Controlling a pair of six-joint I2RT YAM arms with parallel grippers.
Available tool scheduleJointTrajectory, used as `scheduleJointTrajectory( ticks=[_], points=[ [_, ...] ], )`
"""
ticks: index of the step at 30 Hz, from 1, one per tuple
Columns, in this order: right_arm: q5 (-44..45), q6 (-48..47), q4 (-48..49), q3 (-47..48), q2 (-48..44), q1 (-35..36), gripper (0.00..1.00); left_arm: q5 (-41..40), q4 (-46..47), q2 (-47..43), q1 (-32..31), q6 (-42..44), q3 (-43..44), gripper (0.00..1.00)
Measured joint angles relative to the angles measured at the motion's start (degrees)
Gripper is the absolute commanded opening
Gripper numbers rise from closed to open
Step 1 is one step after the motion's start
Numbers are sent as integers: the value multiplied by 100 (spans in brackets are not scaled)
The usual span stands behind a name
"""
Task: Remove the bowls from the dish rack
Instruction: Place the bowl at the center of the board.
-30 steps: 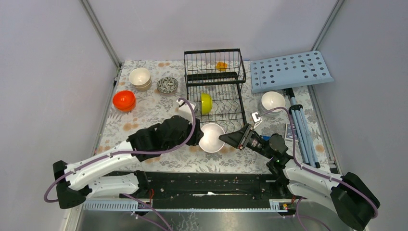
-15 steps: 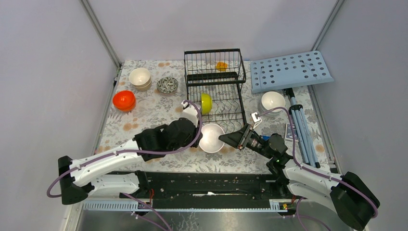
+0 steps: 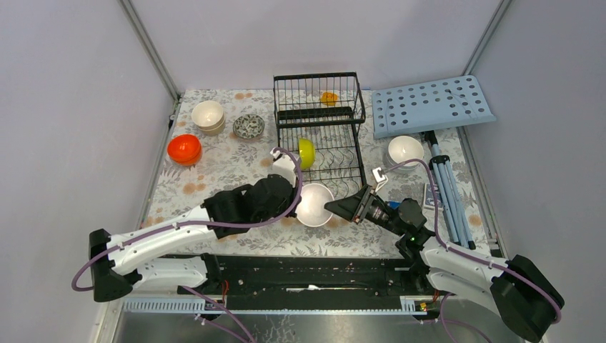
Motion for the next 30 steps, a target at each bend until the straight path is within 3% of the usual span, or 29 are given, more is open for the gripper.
scheduleJointTrajectory(
  ticks=[9,21,30],
  points=[
    [-15,-46,-173,-2,-133,13,53,-7,66,-13,17,-90,2,0],
    [13,-76,-551,22,-435,17,99,87,98,-28,-17,-83,-39,0],
    [15,-260,-1305,374,-684,22,100,76,90,-138,-17,-90,-63,0]
  ],
)
